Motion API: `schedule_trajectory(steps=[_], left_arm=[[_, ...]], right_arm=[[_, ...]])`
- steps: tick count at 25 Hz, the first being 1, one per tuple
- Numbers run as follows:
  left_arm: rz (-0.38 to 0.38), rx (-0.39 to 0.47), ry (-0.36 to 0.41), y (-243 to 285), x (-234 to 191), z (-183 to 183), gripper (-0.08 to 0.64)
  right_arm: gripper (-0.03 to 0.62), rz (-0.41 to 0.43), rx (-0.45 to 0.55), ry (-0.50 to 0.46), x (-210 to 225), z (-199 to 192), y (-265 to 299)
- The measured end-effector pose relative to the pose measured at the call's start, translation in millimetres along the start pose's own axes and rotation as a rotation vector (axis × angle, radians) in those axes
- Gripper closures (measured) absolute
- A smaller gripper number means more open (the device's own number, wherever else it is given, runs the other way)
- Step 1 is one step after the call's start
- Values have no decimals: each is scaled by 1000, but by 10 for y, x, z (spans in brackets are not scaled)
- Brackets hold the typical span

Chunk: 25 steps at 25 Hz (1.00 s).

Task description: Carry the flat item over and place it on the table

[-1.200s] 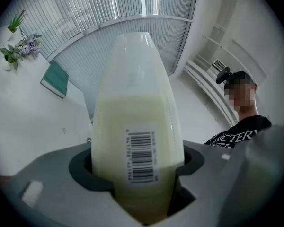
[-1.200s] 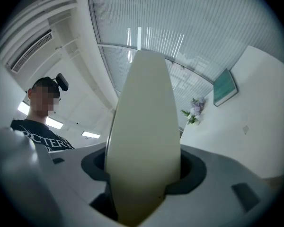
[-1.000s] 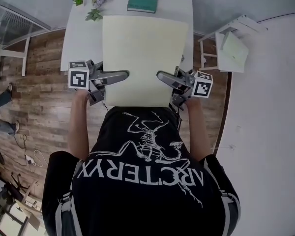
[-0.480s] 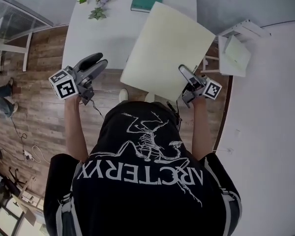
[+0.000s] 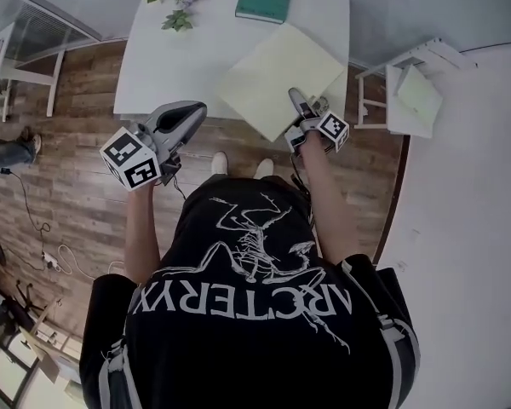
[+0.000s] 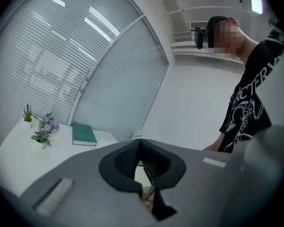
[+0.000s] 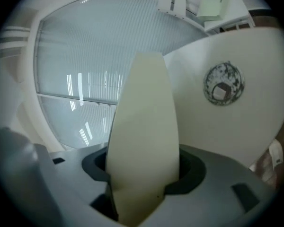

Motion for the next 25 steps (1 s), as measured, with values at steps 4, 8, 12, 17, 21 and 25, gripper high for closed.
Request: schedule_trajectory(steps=[4,8,12,17,21,25], left_arm=[[8,5,26,-63,17,6,549],[35,0,6,-84,-4,-23,549],[29,-20,15,-55,14,-69,549],[20,-25,10,-58,-8,-79,549],[-2,-21,23,-26,-24,-75,549],[9,-18,49,-11,-56,-53,549]], right_arm=[[321,-76,-28,-49,-44,-39,279],[285,-200,-49,-161,-65,69,358],[234,-379,-28,-293,11,175,311],[219,-674,58,-629,-62,288,214],[229,-652,92,-748,-240,310,189],[255,-439,179,-877,-680,262,-16]])
Point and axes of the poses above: the fingertips, and each gripper's own axes: y forward along the fingers, x to its right, z out of its top, the point moved 6 cm from there along -y, backward along the fingers, and after that the axes turned 11 degrees about -z, right-handed, at the moved point
